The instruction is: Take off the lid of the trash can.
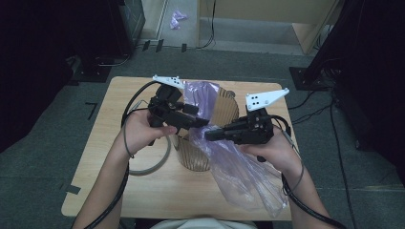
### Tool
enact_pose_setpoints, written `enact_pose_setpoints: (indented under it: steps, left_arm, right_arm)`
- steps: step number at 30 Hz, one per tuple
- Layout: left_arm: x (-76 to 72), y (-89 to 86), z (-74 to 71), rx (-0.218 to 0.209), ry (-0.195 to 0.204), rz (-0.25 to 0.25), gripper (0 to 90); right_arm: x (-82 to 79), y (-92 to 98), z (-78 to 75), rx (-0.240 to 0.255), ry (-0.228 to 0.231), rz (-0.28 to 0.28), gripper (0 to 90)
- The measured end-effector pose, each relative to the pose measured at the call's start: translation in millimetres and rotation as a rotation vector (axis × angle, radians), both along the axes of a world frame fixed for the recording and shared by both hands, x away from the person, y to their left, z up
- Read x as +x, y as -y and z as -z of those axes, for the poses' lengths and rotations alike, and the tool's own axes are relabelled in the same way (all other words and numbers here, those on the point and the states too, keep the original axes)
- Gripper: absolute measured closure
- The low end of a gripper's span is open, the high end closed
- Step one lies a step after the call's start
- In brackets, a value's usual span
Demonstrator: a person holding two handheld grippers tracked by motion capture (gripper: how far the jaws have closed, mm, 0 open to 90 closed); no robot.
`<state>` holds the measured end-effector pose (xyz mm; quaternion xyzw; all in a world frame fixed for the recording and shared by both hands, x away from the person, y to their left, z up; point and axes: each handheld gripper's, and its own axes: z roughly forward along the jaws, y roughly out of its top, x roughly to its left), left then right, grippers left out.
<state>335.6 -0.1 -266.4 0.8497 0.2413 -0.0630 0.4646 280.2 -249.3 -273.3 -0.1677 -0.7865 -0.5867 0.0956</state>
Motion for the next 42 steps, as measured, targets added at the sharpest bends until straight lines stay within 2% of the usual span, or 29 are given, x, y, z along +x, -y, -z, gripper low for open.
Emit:
enact_pose_setpoints:
  steps: [6, 9, 12, 17, 21, 24, 28, 31, 37, 42]
  left_arm:
    - [-4.9, 1.6, -2.7, 0.004, -0.001, 0.010, 29.0]
    - [-7.8, 1.9, -3.9, -0.002, -0.020, 0.025, 29.0]
    - [-9.5, 1.1, -5.1, 0.001, 0.003, 0.020, 29.0]
    - [-4.6, -8.1, -7.8, -0.016, 0.045, -0.052, 29.0]
    - [-1.8, -21.4, -14.4, -0.061, 0.092, -0.107, 29.0]
    - [-0.8, -29.7, -17.6, -0.089, 0.107, -0.133, 29.0]
    - [0.6, -34.8, -18.6, -0.095, 0.111, -0.146, 29.0]
    - [1.1, -36.8, -18.8, -0.097, 0.117, -0.150, 29.1]
    - [0.6, -37.9, -17.4, -0.110, 0.156, -0.142, 30.6]
    - [2.2, -38.1, -14.9, -0.101, 0.146, -0.139, 30.6]
  right_arm:
    - [-3.5, 2.2, -4.5, 0.000, 0.011, -0.004, 89.4]
    - [-5.4, 3.1, -6.8, 0.007, 0.013, -0.011, 89.4]
    - [-6.9, 3.3, -8.3, 0.008, 0.019, -0.012, 89.4]
    - [-2.2, 3.8, -4.0, 0.006, 0.011, -0.002, 89.4]
    - [3.0, 5.2, -0.5, 0.006, 0.003, 0.017, 89.4]
    - [8.5, 6.0, 2.6, 0.008, -0.007, 0.034, 89.4]
    - [16.6, 3.4, 8.7, 0.013, -0.025, 0.050, 89.0]
    - [22.0, 1.7, 11.5, -0.002, -0.019, 0.071, 88.5]
    - [33.4, 1.9, 14.7, -0.023, -0.011, 0.115, 88.5]
    - [40.6, -0.3, 15.1, -0.029, 0.013, 0.151, 88.0]
